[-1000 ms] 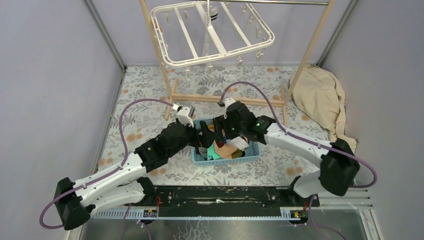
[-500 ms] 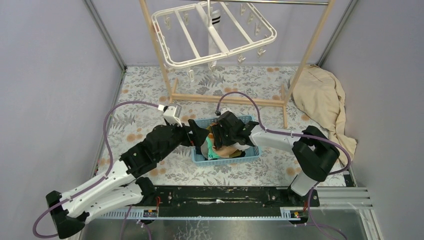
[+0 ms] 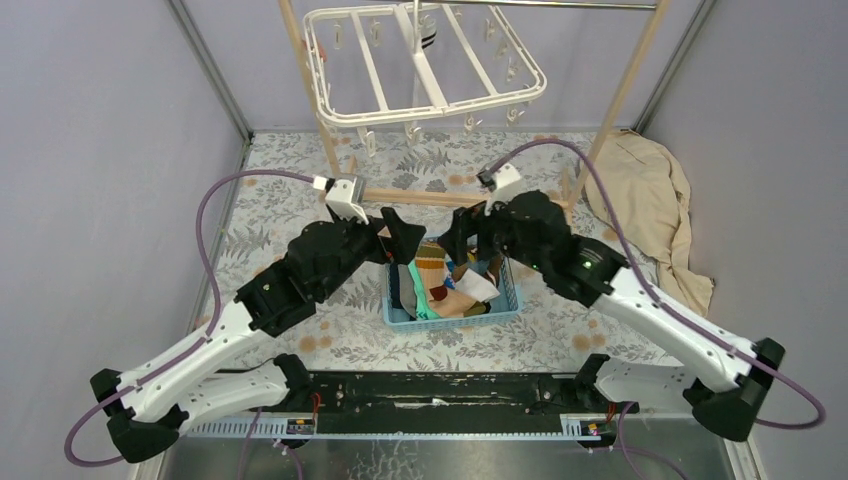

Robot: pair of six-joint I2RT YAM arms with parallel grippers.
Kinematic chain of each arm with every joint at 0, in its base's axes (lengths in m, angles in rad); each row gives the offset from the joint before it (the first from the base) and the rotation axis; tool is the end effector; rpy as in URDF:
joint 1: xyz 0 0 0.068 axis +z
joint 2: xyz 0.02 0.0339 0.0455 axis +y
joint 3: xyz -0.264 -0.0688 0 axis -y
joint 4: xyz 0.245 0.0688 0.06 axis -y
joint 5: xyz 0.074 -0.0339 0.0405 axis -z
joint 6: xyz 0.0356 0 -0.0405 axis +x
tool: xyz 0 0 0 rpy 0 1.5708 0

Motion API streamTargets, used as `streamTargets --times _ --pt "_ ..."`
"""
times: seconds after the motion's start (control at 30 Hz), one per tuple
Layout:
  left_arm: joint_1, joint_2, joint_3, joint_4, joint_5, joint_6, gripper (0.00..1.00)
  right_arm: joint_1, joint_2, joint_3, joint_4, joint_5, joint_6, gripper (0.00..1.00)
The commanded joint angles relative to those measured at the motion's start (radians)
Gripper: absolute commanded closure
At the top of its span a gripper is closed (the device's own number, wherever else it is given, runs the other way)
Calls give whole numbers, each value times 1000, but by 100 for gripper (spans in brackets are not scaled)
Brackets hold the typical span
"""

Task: Remove the socks clipped to the hanger
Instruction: Place the sock in the bin.

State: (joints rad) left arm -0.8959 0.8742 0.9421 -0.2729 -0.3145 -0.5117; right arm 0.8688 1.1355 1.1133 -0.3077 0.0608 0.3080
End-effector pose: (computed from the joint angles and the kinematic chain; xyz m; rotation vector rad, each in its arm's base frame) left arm 0.1314 -0.1466 0.3705 0.1164 1.8220 -0.7343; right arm 0.1686 0.1960 0.3719 -0.5038 1.9041 0.7312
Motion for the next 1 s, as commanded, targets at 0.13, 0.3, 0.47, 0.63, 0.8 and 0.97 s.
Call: streamTargets --times 0.13,0.3,0.47,0.63,0.8,0.97 --pt "2 87 114 33 -28 70 1 -209 -147 36 165 84 -136 16" --pt "4 66 102 23 -18 48 1 -480 -153 59 299 -149 -125 20" --pt "4 7 77 -16 -25 29 1 -696 -87 166 331 -264 -98 23" --pt "3 -33 70 -65 -31 21 1 -812 1 177 447 -431 -49 29" --pt "4 -56 63 -92 -24 16 1 -849 59 88 735 -633 26 30" --pt "4 -59 52 -97 0 5 1 -855 135 118 861 -709 63 30"
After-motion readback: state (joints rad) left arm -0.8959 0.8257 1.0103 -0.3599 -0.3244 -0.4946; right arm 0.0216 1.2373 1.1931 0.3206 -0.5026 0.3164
